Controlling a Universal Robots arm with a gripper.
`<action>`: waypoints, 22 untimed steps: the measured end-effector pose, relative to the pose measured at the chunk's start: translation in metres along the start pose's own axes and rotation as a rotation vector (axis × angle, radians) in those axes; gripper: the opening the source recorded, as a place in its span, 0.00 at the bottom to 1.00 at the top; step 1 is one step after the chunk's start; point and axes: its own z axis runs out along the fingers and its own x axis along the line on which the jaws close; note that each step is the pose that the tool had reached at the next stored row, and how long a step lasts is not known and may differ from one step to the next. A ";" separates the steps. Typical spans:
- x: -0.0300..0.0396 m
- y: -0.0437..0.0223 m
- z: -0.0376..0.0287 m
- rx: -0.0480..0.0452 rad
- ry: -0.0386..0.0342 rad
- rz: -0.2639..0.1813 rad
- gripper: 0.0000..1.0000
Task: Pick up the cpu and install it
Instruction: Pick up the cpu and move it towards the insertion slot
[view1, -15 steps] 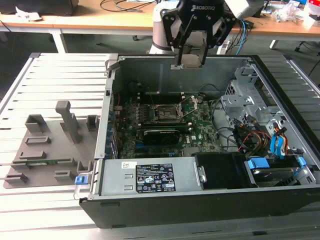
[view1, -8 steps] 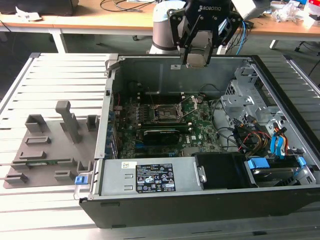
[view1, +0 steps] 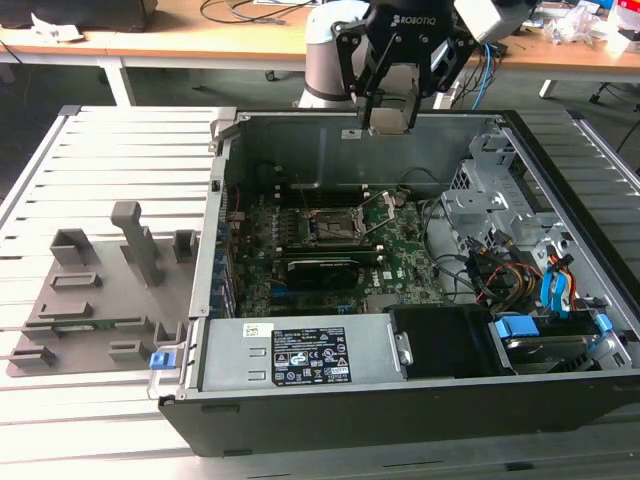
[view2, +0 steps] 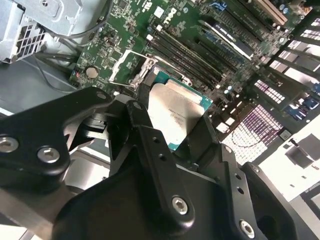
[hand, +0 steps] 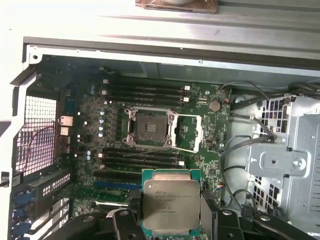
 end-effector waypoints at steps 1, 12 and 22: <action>-0.0002 0.0013 0.0024 -0.0001 -0.0001 0.000 0.55; -0.0010 0.0020 0.0286 0.0000 0.0000 0.000 0.55; -0.0013 0.0022 0.0393 -0.0001 0.0000 0.000 0.55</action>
